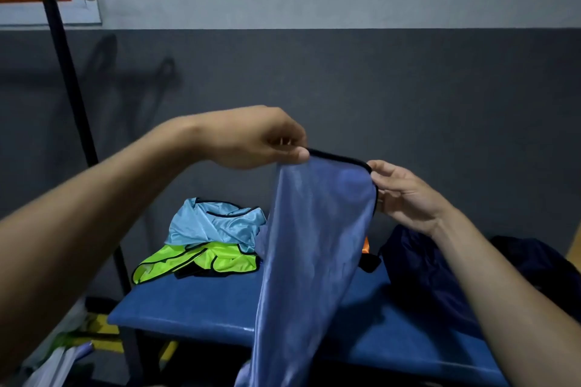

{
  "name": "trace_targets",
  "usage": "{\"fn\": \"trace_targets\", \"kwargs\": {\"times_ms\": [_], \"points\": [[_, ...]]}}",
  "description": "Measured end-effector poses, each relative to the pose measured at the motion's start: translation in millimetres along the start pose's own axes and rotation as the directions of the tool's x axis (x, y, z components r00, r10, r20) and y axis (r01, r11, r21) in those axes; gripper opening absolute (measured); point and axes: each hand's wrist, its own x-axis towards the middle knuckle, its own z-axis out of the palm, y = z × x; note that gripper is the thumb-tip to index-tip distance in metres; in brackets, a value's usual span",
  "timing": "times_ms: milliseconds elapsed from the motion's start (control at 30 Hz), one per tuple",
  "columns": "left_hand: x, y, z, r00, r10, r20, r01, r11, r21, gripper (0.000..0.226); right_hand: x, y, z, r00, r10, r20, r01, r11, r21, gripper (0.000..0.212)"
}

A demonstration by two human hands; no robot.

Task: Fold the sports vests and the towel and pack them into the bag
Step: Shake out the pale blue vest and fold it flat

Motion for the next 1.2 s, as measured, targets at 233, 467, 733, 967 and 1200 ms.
{"fn": "trace_targets", "kwargs": {"times_ms": [233,467,733,967,1200], "points": [[-1.5,5.5,2.0,0.972,-0.042,-0.230,0.065,0.994,0.092,0.016,-10.7,-37.2,9.2,0.993,-0.073,-0.091,0.069,0.997,-0.043,0.014],[5.1,11.5,3.4,0.936,-0.224,-0.273,0.337,0.795,0.504,0.025,-6.1,-61.7,24.8,0.980,-0.141,-0.137,0.128,0.987,-0.095,0.016],[4.7,15.6,3.3,0.949,-0.146,-0.280,0.295,0.728,0.619,0.011,-8.5,-64.9,19.0,0.979,-0.160,-0.127,0.136,0.975,-0.176,0.015],[12.0,11.6,11.3,0.951,-0.052,-0.304,0.227,0.785,0.577,0.006,-16.7,-62.0,11.8,0.967,-0.200,-0.156,0.134,0.924,-0.357,0.014],[15.3,42.0,-8.1,0.973,-0.229,-0.029,0.230,0.957,0.179,0.030,-26.2,-50.2,7.5,0.961,-0.201,-0.190,0.097,0.888,-0.450,0.013]]}}
